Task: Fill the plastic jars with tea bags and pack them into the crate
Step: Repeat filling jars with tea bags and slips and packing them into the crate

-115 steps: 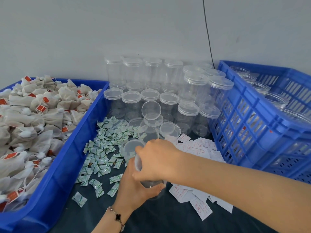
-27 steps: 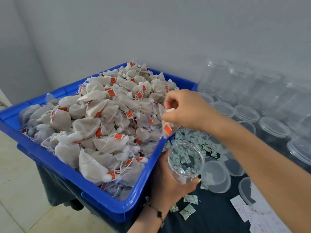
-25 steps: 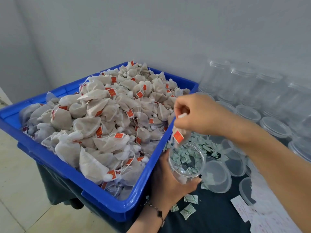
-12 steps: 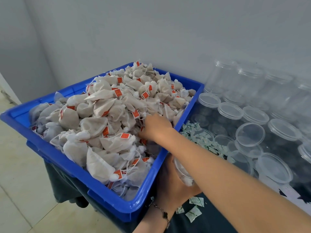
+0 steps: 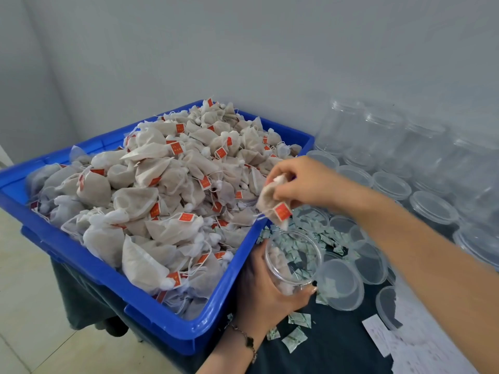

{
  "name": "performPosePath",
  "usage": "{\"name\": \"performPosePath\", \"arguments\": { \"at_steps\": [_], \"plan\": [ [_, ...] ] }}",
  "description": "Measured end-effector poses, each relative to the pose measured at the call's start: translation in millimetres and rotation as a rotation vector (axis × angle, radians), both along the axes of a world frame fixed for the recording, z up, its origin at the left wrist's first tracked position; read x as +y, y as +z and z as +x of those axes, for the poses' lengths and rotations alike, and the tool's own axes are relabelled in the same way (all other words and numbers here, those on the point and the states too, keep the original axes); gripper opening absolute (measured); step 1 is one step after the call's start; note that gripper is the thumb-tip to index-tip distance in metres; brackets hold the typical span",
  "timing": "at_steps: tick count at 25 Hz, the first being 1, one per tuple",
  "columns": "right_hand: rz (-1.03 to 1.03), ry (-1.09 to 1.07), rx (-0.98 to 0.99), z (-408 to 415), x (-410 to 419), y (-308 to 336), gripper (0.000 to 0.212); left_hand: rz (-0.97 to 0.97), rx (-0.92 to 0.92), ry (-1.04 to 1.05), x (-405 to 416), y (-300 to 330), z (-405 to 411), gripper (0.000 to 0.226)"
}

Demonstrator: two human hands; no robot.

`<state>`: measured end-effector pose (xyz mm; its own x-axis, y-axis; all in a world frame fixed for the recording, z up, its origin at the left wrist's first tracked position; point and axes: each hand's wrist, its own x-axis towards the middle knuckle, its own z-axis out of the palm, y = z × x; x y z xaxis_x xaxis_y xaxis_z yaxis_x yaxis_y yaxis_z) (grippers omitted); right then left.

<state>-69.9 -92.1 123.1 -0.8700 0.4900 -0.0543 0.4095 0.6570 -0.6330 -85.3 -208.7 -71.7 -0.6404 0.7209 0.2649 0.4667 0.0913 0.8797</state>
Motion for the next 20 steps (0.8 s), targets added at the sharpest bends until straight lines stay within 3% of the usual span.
{"name": "performPosePath", "arguments": {
  "at_steps": [2,6,9,11,12,16,20],
  "plan": [
    [0.011,0.041,-0.047,27.5,-2.1,7.9,0.021,0.066,0.001,0.033,0.4,5.2,1.8,0.102],
    [0.244,0.191,-0.402,33.0,-21.7,-3.7,0.004,0.067,-0.008,0.022,0.0,2.3,9.2,0.103],
    [0.354,0.111,-0.242,-5.3,-22.0,-8.5,0.027,0.078,-0.062,-0.007,-2.1,3.9,4.2,0.101],
    [0.424,0.074,-0.137,-41.4,-18.1,-19.1,0.017,0.071,-0.053,-0.017,-1.8,4.8,6.5,0.100],
    [0.451,0.070,-0.122,-59.4,-16.3,-27.5,0.013,0.059,-0.051,-0.021,-1.9,5.0,5.3,0.102],
    [0.358,0.073,-0.165,-107.9,-7.3,-64.9,0.037,0.021,-0.072,-0.035,-2.6,7.2,5.1,0.110],
    [0.533,0.020,-0.119,-121.2,1.8,-73.1,0.006,-0.007,-0.092,-0.049,-2.8,5.9,3.7,0.111]
  ]
}}
